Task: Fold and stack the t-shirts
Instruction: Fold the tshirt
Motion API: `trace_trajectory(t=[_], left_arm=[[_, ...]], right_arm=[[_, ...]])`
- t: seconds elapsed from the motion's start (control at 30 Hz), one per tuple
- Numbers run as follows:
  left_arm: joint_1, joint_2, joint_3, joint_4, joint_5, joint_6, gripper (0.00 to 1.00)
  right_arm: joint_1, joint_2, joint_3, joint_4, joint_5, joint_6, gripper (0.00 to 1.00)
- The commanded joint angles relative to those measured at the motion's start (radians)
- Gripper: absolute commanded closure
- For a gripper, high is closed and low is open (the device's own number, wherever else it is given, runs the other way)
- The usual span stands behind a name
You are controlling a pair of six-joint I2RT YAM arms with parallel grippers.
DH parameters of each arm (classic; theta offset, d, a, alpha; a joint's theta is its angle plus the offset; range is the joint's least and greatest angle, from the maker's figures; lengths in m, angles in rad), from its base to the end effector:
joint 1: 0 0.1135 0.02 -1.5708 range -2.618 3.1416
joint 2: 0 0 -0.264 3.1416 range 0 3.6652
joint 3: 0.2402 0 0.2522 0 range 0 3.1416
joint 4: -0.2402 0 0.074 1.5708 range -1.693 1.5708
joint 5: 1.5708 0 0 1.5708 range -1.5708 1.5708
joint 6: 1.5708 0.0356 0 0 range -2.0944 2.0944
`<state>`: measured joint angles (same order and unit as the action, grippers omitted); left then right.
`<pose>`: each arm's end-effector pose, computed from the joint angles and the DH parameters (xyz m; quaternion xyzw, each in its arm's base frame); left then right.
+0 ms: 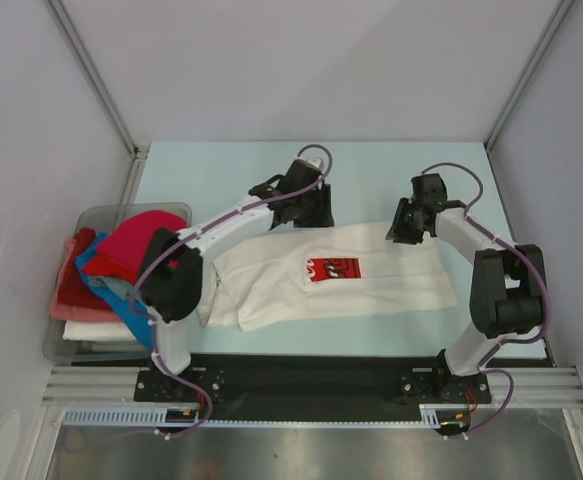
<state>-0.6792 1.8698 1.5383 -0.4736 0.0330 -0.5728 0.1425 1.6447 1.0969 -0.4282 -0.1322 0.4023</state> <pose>0.3298 -0.2678 0.2638 0.0555 0.9258 -0.2313 0.2937 0.3370 0.0531 0.2099 0.1044 0.9485 0.1395 0.2646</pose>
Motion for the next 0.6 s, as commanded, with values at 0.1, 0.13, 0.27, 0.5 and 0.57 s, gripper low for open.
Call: trace_trajectory(t=[0.1, 0.13, 0.27, 0.5, 0.57], left_arm=[[-0.031, 0.170, 0.158, -0.079, -0.005, 0.060, 0.48], [-0.031, 0.178, 0.158, -0.077, -0.002, 0.060, 0.48], [-0.034, 0.196, 0.138, -0.060, 0.016, 0.070, 0.49], [-0.040, 0.209, 0.118, -0.056, 0.022, 0.090, 0.50], [-0.042, 0.207, 0.103, -0.049, 0.025, 0.093, 0.52]], right_arm=[[0.003, 0.060, -0.049, 0.026, -0.018, -0.017, 0.70], [0.005, 0.055, -0.070, 0.034, -0.023, -0.014, 0.71], [0.011, 0.012, -0.173, 0.051, -0.026, -0.010, 0.71], [0.008, -0.123, -0.239, 0.042, -0.052, 0.000, 0.75], [0.003, -0.141, -0.229, 0.040, -0.046, 0.001, 0.74]])
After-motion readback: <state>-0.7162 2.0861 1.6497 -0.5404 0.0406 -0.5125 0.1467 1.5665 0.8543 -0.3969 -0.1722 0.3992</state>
